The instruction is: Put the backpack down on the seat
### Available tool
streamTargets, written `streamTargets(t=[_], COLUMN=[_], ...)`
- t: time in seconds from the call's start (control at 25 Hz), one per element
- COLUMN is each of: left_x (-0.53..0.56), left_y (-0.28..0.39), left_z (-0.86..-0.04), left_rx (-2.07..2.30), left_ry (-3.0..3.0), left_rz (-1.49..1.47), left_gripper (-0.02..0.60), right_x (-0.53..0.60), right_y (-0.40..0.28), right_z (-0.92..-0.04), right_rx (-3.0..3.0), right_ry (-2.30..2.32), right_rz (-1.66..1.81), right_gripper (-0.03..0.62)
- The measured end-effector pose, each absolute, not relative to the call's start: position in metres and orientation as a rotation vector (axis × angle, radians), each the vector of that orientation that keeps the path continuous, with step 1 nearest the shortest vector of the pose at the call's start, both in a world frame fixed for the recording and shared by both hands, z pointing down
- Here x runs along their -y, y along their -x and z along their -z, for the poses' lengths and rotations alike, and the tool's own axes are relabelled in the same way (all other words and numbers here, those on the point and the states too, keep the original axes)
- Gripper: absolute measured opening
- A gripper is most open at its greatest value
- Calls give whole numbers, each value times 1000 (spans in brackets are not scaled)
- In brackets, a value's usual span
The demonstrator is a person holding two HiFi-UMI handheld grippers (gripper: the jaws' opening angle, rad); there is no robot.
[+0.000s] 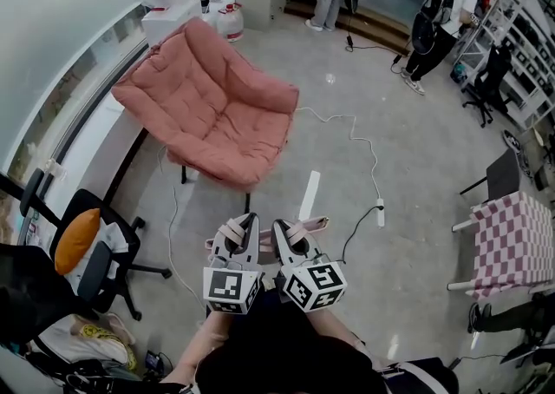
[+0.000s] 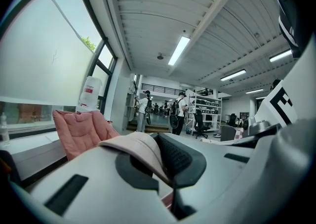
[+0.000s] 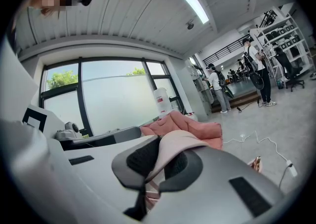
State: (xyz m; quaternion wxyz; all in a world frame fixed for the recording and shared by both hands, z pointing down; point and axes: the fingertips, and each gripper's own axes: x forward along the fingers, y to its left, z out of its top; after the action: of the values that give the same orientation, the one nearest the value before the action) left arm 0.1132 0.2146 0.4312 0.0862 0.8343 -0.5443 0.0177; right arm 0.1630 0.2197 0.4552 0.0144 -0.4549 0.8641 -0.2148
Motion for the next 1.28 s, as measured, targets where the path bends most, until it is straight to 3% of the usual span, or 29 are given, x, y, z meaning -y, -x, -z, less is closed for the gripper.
streamTargets(t=[0.72,1.28], left_x=[-209,-133], left_y=[-99,-88], left_z=[-428,-430], left_rx=[1653,1592], left_ry=[-2453,-2467], left_rz=[-69,-44], left_gripper=[15,15], right_x=[-209,-135], right_y=[-149,-139], right_z=[-451,-452], right_rx=[-2689,-2636], right_ry=[1377,1441], right_rz=[680,685], right_gripper=[32,32])
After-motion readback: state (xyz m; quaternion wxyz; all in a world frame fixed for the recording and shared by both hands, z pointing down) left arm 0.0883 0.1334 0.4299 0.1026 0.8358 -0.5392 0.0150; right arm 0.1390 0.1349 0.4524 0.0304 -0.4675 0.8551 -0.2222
